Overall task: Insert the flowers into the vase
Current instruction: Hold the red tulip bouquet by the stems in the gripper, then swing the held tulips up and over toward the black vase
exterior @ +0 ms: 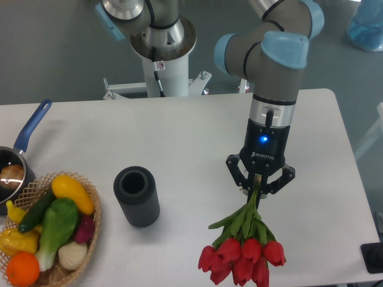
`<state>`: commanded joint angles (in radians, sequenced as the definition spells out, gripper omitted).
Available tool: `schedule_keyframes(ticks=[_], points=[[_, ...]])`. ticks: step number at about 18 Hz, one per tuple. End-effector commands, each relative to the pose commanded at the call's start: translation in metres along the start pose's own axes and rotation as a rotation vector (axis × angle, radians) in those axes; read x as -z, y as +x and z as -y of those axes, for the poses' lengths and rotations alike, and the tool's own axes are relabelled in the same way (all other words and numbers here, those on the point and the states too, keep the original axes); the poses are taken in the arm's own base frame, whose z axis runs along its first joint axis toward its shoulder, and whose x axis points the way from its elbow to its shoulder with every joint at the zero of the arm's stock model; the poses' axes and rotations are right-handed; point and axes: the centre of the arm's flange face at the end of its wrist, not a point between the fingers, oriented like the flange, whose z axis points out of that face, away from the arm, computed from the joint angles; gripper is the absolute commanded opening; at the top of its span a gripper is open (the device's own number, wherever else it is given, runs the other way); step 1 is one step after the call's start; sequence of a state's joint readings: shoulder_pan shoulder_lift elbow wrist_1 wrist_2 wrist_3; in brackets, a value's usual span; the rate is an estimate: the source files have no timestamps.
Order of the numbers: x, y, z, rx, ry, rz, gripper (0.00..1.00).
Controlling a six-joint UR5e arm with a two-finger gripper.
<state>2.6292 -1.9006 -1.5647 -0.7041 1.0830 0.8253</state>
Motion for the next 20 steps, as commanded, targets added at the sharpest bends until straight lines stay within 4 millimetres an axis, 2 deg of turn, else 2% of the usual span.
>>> schedule_keyframes(ticks=[3, 6, 9, 12, 17, 20], points=[[0.002, -0.003, 0.0, 0.002, 0.002, 0.004, 0.17], [0.01, -0.006, 0.01, -0.014, 0.026, 0.016, 0.17], [0.013, -0.003, 0.017, -0.018, 0.1, -0.045, 0.17], [0.016, 0.009, 0.029, -0.034, 0.152, -0.092, 0.17], [0.033, 0.035, 0.054, -0.066, 0.286, -0.199, 0.17], [0.033, 0.053, 0.065, -0.093, 0.356, -0.274, 0.17]])
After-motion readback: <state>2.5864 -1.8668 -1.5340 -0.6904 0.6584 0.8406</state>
